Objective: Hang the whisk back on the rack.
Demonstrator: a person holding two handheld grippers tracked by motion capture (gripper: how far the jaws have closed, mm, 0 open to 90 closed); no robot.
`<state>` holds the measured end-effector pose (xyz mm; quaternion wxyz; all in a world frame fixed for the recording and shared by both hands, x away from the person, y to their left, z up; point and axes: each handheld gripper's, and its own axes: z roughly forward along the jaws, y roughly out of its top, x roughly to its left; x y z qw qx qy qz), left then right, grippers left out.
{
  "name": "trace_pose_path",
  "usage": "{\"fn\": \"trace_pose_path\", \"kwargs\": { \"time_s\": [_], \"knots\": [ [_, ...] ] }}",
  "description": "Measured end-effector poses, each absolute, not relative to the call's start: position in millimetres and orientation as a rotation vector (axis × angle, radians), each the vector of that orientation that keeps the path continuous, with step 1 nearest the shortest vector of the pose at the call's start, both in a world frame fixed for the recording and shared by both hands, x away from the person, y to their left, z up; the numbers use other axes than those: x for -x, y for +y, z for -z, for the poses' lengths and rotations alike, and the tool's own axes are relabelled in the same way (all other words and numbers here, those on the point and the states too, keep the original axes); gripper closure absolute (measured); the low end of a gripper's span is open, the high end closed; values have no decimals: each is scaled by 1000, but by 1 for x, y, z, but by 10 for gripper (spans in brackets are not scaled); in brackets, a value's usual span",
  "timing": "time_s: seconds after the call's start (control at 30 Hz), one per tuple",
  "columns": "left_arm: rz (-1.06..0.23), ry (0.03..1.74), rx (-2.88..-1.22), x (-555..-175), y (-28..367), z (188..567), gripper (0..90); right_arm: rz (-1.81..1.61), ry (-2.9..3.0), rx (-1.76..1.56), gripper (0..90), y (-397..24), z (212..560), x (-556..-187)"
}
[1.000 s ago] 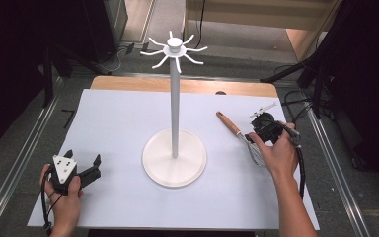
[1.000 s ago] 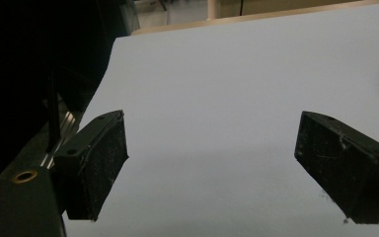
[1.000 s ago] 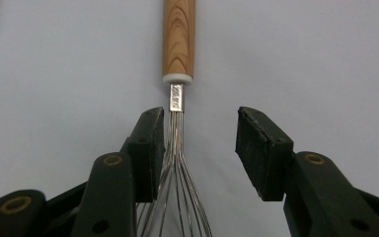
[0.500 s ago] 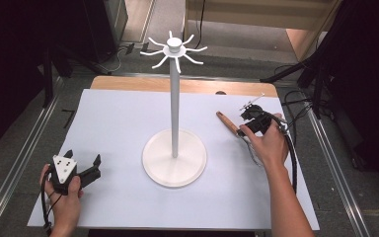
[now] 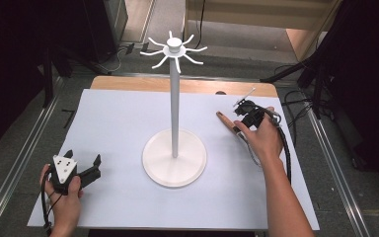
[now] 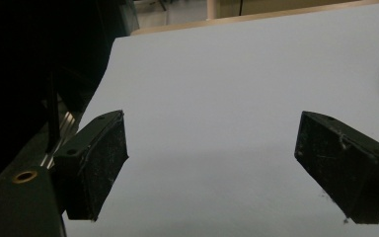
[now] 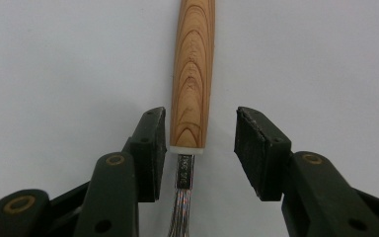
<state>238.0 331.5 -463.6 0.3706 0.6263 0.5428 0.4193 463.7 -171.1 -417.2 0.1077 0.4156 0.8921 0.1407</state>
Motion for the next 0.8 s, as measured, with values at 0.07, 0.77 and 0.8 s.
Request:
{"fn": "trace_pose_path", "kwargs": {
  "time_s": [0.07,0.77,0.8],
  "knots": [
    [-1075,1392,-1607,-238,332,464,134,-413,2638,-1227,574,-170,418,-466],
    [-1071,1386,-1613,-238,332,464,134,-264,2706,-1241,632,-154,436,-483],
    [-1071,1387,-1613,-238,332,464,134,-241,2722,-1236,636,-153,437,-483]
  ]
}}
